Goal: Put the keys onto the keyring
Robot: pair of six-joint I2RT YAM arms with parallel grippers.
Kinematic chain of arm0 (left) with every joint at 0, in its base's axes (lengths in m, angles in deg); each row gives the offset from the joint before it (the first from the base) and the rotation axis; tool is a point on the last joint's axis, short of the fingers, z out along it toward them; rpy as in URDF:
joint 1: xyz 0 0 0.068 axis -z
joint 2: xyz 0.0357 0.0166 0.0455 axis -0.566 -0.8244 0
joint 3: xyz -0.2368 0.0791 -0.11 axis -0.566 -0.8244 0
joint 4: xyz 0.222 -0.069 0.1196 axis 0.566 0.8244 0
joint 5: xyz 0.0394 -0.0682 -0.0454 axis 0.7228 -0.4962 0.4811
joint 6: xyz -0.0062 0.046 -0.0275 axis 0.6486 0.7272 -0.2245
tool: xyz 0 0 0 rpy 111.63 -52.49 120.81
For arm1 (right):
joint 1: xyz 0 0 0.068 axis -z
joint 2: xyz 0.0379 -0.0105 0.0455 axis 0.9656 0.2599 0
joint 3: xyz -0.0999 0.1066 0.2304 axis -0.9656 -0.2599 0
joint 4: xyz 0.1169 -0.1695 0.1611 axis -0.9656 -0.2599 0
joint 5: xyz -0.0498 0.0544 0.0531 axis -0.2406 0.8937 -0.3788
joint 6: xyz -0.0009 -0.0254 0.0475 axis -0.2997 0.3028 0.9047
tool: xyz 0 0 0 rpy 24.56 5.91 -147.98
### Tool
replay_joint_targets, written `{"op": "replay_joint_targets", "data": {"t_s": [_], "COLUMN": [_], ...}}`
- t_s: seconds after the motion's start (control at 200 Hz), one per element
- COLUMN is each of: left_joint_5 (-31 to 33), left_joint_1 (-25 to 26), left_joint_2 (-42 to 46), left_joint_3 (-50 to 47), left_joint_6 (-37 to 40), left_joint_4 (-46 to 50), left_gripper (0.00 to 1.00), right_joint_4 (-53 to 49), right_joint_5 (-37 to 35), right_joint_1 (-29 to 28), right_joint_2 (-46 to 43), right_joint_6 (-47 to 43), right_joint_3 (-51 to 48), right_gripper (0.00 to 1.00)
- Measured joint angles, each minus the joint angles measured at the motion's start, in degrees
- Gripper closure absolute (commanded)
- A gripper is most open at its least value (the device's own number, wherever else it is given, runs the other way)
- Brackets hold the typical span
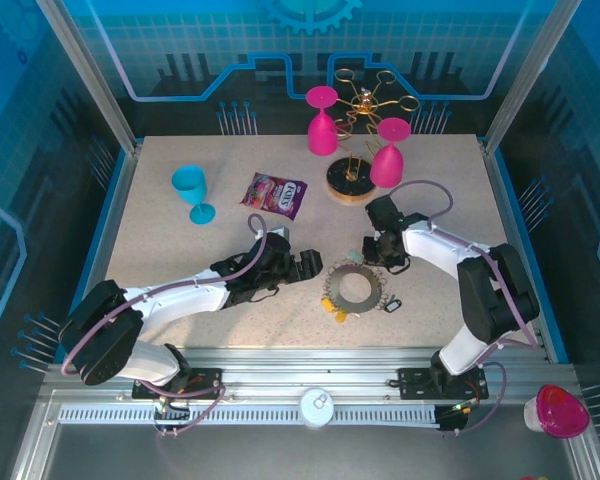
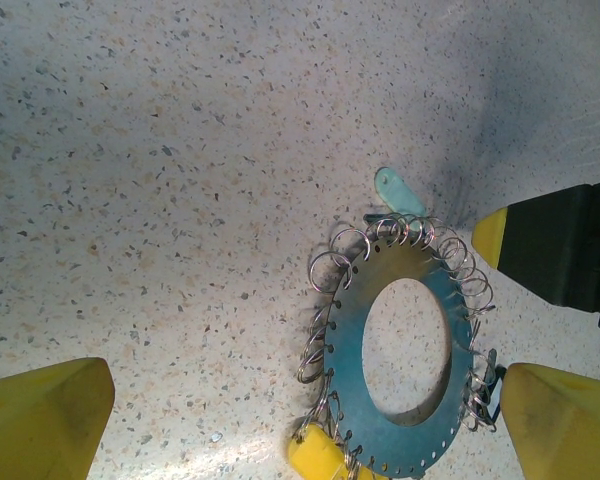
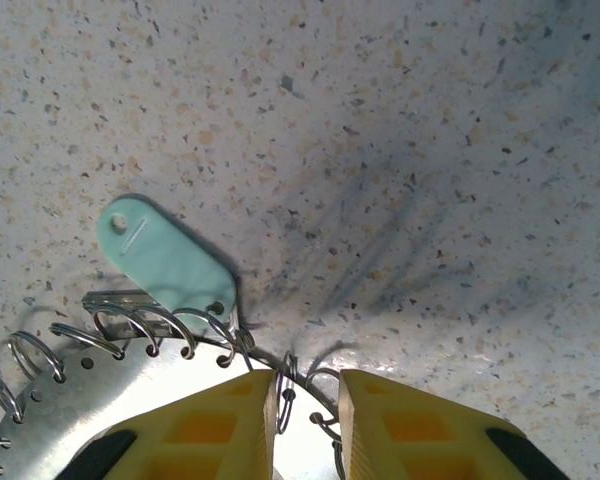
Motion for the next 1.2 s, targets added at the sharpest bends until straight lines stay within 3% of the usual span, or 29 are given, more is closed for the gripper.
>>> {"op": "replay_joint_targets", "data": {"t_s": [0.786,0.936,1.201], "left_joint_5": [0.2,0.2,0.2], "left_joint_1": [0.0,0.0,0.0], "left_joint_2": [0.2,0.2,0.2], "left_joint_3": [0.0,0.0,0.0], "left_joint_6": [-0.4,-0.4,-0.4], "left_joint_4": [0.0,0.0,0.0], "left_gripper": [0.01,0.01,0.01], "right_joint_4": [0.4,0.3,-0.6], "right_joint_5": [0.7,0.7,-0.6], "right_joint_1": [0.0,0.0,0.0], "right_joint_2": [2.5,2.5,-1.9], "right_joint_6": [0.7,1.0,4.3], "right_joint_3": [0.8,0.8,0.8], "right_gripper": [0.8,0.75,0.75]}}
